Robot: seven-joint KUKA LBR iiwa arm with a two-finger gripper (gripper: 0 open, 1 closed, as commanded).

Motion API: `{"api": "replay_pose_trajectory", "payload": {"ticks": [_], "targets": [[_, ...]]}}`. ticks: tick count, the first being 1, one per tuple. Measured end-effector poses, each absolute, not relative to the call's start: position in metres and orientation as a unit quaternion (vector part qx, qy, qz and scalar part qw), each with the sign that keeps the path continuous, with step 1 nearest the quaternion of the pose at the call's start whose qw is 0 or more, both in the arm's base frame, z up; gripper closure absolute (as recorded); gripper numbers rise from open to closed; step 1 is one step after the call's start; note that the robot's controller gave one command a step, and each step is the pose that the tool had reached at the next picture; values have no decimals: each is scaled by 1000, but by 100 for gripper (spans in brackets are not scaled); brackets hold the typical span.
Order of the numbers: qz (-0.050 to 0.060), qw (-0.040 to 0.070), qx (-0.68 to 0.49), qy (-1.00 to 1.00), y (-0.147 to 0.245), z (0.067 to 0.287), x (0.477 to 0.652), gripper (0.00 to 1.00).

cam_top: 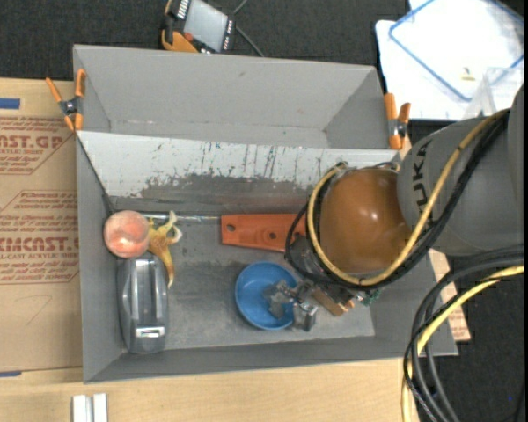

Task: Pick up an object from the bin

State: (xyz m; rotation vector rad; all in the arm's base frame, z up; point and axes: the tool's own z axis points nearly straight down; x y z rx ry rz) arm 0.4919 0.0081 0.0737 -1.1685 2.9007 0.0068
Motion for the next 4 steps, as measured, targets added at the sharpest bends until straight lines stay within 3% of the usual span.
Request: {"api": "replay_pose_trajectory", "payload": {"ticks": [1,2,3,4], "targets": [[4,6,-387,922,10,153,509,100],[3,7,-372,928,-13,78,495,100],[2,12,-414,910,37,129,510,100],[4,6,-384,923,5,74,489,0]]}}
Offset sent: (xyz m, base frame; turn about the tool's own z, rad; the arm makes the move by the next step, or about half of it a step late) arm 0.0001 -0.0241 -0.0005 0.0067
